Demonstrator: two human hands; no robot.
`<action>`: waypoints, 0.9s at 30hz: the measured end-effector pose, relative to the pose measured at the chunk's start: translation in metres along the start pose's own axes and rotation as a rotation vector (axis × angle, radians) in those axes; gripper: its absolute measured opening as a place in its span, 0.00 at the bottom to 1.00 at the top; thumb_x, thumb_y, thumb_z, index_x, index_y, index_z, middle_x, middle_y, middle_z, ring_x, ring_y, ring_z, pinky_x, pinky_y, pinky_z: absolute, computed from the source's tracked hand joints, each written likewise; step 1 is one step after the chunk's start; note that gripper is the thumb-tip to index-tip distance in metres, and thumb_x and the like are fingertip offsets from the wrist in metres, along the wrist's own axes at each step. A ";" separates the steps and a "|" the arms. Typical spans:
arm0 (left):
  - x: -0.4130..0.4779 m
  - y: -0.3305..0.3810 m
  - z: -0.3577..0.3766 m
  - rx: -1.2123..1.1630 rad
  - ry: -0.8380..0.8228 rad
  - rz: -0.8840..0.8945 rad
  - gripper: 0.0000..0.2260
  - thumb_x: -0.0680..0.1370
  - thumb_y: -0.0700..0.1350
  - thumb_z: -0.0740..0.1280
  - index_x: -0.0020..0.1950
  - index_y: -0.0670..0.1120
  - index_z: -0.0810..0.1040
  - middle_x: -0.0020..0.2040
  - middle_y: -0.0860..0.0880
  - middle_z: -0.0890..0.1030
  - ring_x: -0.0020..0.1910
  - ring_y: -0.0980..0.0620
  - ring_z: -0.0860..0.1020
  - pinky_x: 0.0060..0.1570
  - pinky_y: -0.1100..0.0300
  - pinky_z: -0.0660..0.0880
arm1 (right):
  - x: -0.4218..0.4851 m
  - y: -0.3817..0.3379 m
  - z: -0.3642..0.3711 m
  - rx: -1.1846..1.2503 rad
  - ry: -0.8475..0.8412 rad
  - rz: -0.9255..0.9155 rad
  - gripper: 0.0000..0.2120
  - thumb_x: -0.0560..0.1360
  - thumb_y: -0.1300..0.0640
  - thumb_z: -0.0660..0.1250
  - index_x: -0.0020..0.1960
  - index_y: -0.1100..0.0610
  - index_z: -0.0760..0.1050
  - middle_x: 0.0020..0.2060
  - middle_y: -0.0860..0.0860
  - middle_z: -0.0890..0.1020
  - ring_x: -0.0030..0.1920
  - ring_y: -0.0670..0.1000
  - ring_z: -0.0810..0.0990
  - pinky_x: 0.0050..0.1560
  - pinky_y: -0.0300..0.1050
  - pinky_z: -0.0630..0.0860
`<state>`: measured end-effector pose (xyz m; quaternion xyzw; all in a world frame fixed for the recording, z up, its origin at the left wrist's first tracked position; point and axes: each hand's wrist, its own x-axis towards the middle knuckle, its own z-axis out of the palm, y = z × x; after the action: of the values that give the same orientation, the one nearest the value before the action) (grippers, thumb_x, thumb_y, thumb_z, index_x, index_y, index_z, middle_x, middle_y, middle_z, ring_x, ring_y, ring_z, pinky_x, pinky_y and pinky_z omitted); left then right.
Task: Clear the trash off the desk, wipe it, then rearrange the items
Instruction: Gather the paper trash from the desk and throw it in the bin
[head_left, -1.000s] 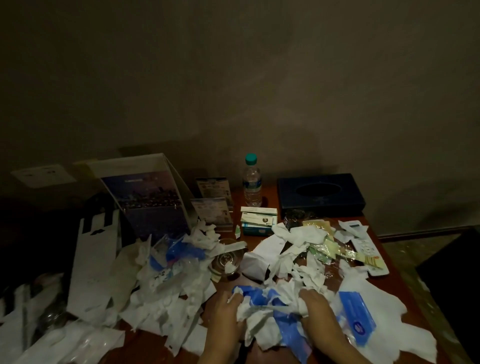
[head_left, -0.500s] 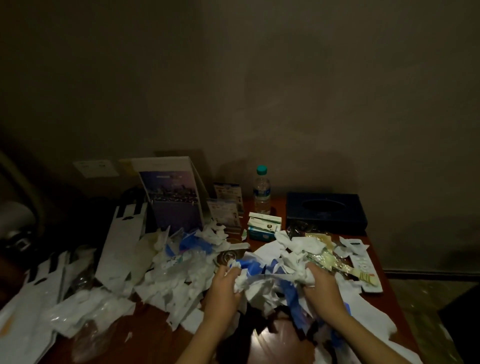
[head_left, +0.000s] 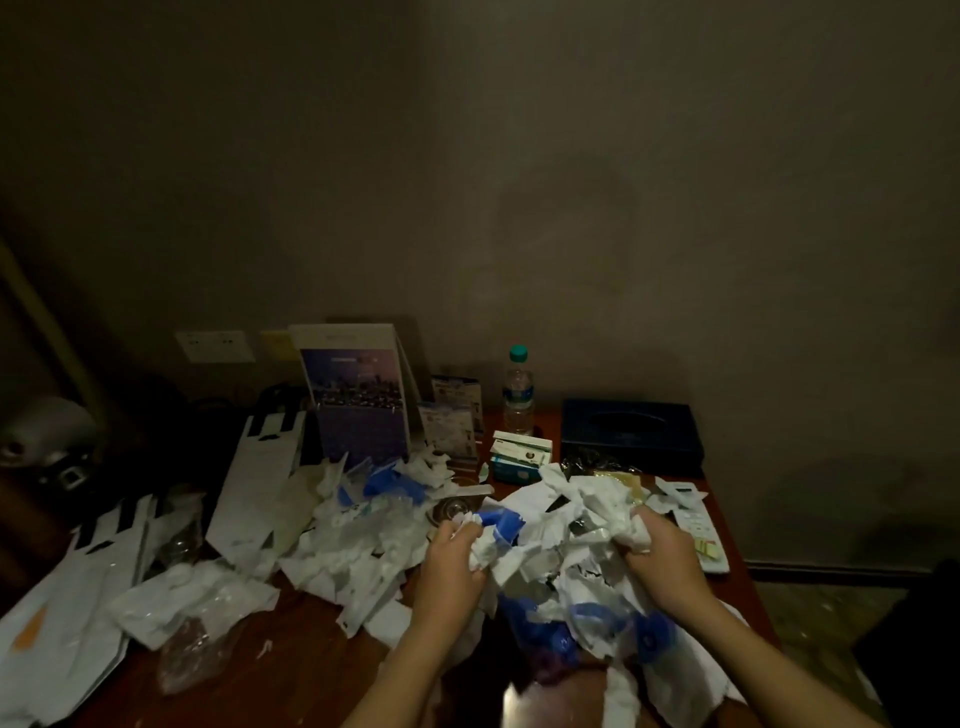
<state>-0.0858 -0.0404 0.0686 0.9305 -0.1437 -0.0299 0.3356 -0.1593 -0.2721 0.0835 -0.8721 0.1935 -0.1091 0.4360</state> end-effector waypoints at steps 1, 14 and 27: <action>-0.002 0.003 0.000 -0.002 -0.015 0.017 0.18 0.77 0.42 0.67 0.65 0.54 0.74 0.63 0.52 0.70 0.63 0.54 0.72 0.61 0.62 0.71 | -0.007 -0.001 -0.005 0.001 0.012 0.021 0.08 0.71 0.69 0.68 0.46 0.58 0.78 0.41 0.51 0.80 0.45 0.53 0.78 0.38 0.35 0.69; -0.052 0.085 0.045 0.021 -0.174 0.213 0.22 0.76 0.37 0.66 0.69 0.48 0.71 0.64 0.49 0.71 0.63 0.52 0.71 0.55 0.70 0.63 | -0.096 0.020 -0.091 0.036 0.180 0.166 0.10 0.74 0.67 0.65 0.42 0.52 0.74 0.39 0.48 0.78 0.41 0.46 0.75 0.32 0.29 0.66; -0.101 0.301 0.202 -0.087 -0.217 0.331 0.14 0.76 0.39 0.67 0.60 0.50 0.76 0.53 0.52 0.72 0.51 0.56 0.73 0.44 0.72 0.64 | -0.139 0.164 -0.298 0.084 0.294 0.263 0.09 0.75 0.66 0.65 0.40 0.53 0.73 0.38 0.48 0.79 0.39 0.43 0.76 0.32 0.31 0.66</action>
<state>-0.2871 -0.3563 0.0990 0.8701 -0.3285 -0.0804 0.3584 -0.4316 -0.5156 0.1262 -0.7950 0.3625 -0.1854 0.4497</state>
